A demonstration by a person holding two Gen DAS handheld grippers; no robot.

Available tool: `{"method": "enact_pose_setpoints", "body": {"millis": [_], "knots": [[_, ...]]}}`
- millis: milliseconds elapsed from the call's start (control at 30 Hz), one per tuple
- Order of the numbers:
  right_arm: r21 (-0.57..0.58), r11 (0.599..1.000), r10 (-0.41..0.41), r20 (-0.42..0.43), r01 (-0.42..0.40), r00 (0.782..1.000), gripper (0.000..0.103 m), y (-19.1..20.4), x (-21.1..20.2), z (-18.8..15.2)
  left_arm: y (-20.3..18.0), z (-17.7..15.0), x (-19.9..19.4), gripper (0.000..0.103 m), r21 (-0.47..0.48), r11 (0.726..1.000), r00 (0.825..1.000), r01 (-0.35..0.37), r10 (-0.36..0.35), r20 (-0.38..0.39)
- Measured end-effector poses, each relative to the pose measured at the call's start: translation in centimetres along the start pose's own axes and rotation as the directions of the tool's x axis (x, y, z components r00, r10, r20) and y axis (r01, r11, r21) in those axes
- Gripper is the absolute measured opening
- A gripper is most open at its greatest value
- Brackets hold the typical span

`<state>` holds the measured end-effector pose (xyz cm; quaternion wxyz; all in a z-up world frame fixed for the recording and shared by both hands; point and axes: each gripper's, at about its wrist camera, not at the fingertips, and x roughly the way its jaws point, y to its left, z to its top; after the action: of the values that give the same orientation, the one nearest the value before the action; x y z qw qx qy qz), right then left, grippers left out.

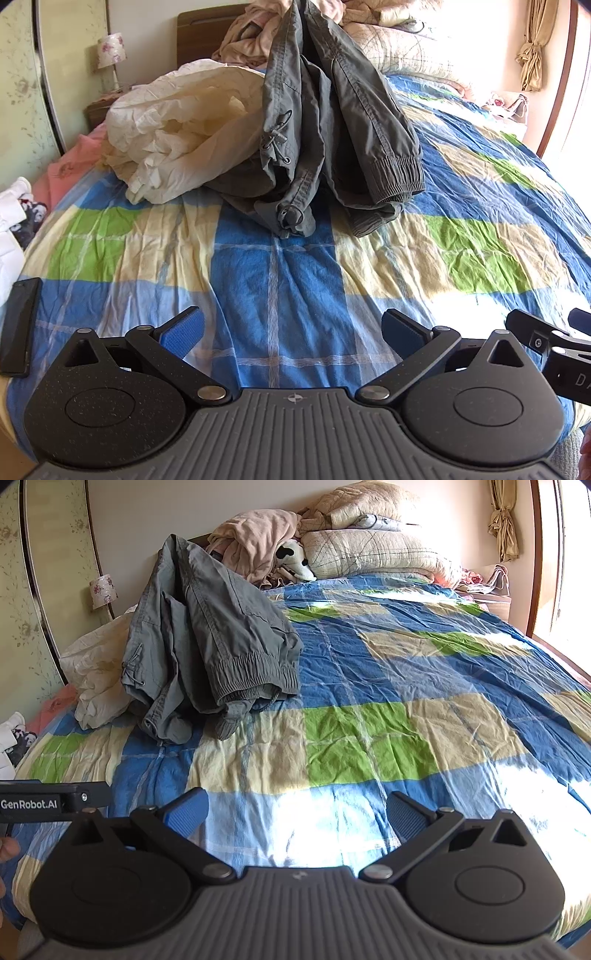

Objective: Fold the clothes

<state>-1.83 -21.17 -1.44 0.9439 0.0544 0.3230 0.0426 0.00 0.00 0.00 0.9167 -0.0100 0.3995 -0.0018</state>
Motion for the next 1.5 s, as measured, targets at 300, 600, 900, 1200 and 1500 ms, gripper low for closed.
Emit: {"method": "enact_pose_setpoints", "body": {"millis": [300,600,900,1200,1500], "knots": [[0.005,1.000,-0.003,-0.002,0.003,1.000,0.103,-0.14,0.13,-0.12,0.05,0.20,0.10,0.103,-0.013,1.000,1.000,-0.003,0.003,0.000],[0.010,1.000,-0.005,-0.003,0.005,1.000,0.103,-0.30,0.19,-0.21,0.10,0.40,0.20,0.103,-0.026,1.000,1.000,-0.005,0.005,0.000],[0.012,1.000,-0.001,0.000,0.001,1.000,0.103,-0.17,-0.02,-0.31,0.14,0.38,0.16,0.103,-0.021,1.000,1.000,-0.009,0.009,-0.001],[0.015,1.000,-0.001,-0.010,0.001,1.000,0.103,-0.16,0.12,-0.66,0.16,0.10,0.39,0.103,-0.021,1.000,1.000,-0.004,0.004,-0.006],[0.026,1.000,0.006,-0.006,-0.005,1.000,0.103,-0.30,0.25,-0.90,0.16,-0.12,0.74,0.103,-0.019,1.000,1.000,-0.001,0.001,-0.013]]}}
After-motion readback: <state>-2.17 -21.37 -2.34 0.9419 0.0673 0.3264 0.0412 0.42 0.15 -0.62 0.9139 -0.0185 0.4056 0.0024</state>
